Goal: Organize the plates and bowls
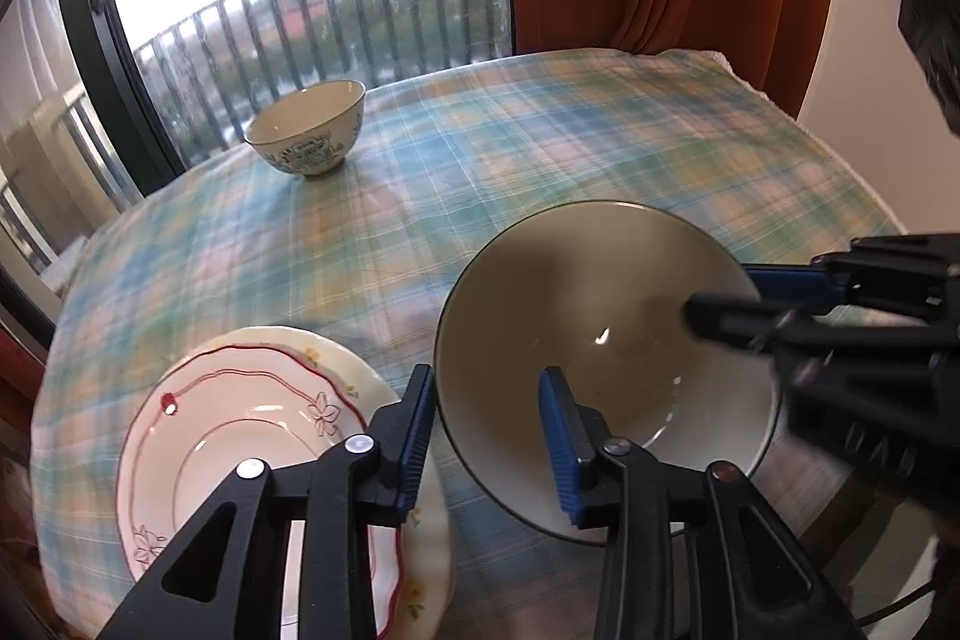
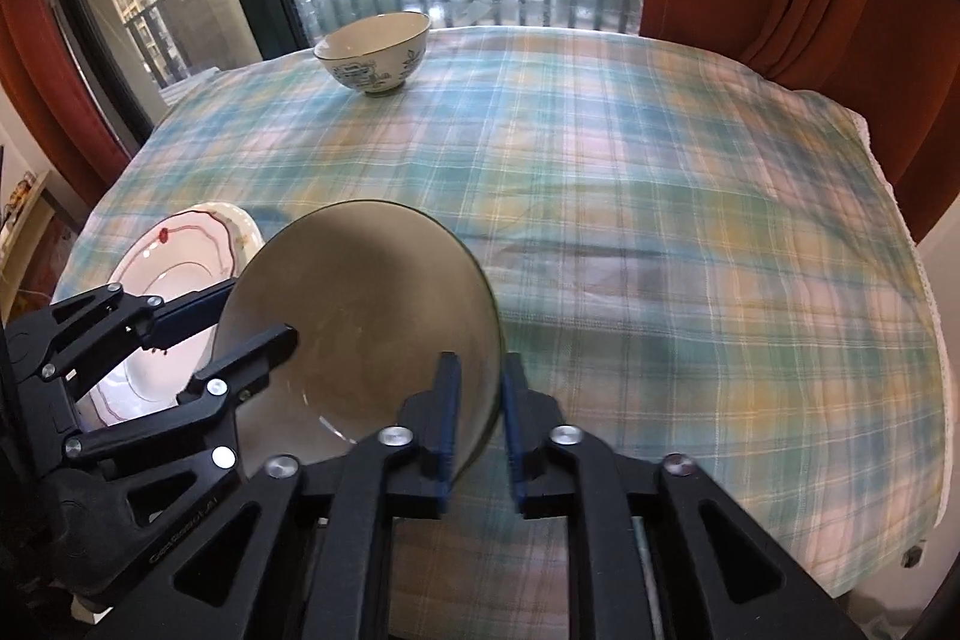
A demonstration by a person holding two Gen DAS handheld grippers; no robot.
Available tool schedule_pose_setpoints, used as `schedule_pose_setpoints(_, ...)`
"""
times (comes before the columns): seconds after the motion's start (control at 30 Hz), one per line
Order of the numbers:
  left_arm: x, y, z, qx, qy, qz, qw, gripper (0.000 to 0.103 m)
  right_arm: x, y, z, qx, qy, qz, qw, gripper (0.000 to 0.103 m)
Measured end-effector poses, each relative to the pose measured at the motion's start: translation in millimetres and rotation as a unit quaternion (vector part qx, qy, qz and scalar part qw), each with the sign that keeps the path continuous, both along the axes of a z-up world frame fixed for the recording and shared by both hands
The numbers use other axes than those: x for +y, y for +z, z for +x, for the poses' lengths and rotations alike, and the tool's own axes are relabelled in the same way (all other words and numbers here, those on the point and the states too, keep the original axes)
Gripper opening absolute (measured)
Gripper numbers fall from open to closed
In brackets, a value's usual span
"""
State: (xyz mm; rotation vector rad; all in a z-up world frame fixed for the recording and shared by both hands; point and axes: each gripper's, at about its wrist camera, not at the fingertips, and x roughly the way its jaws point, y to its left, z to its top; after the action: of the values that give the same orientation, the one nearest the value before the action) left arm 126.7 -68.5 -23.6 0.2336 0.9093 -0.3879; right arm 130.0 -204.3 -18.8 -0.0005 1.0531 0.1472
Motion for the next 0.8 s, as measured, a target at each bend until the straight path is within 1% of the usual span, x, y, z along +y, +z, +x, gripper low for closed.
schedule_pose_setpoints(0.03, 0, 0, 0, 0.000, -0.001, -0.002, 1.0000, 0.039, 3, 0, 1, -0.003, 0.006, 0.002, 1.000, 0.037)
schedule_pose_setpoints(0.1, 0, 0, 2, -0.005, 0.003, -0.002, 1.0000, 0.039, 6, 1, 1, -0.010, 0.009, -0.002, 1.000, 0.045)
schedule_pose_setpoints(0.17, 2, 1, 5, -0.002, 0.006, -0.007, 1.0000, 0.040, 8, 3, 3, -0.022, 0.006, -0.015, 1.000, 0.046)
schedule_pose_setpoints(0.23, 5, 2, 9, 0.004, 0.011, -0.018, 0.9998, 0.043, 8, 4, 7, -0.025, 0.003, -0.018, 1.000, 0.048)
schedule_pose_setpoints(0.3, 8, 4, 14, 0.001, 0.018, -0.024, 0.9995, 0.050, 7, 5, 11, -0.025, -0.001, -0.019, 1.000, 0.049)
schedule_pose_setpoints(0.33, 10, 5, 16, -0.002, 0.020, -0.027, 0.9994, 0.052, 7, 5, 13, -0.026, -0.002, -0.020, 0.999, 0.049)
schedule_pose_setpoints(0.4, 14, 8, 21, -0.006, 0.025, -0.036, 0.9990, 0.061, 5, 7, 19, -0.026, -0.006, -0.022, 0.999, 0.049)
schedule_pose_setpoints(0.47, 18, 11, 25, -0.005, 0.030, -0.046, 0.9985, 0.067, 5, 6, 24, -0.021, -0.008, -0.024, 0.999, 0.049)
schedule_pose_setpoints(0.6, 21, 18, 33, -0.019, 0.035, -0.043, 0.9983, 0.068, 9, 8, 32, -0.019, -0.005, -0.021, 1.000, 0.049)
schedule_pose_setpoints(0.7, 25, 21, 41, -0.018, 0.040, -0.047, 0.9979, 0.068, 13, 13, 38, -0.029, -0.004, -0.031, 0.999, 0.049)
schedule_pose_setpoints(0.8, 28, 25, 47, -0.022, 0.044, -0.050, 0.9976, 0.069, 15, 17, 45, -0.027, -0.008, -0.031, 0.999, 0.049)
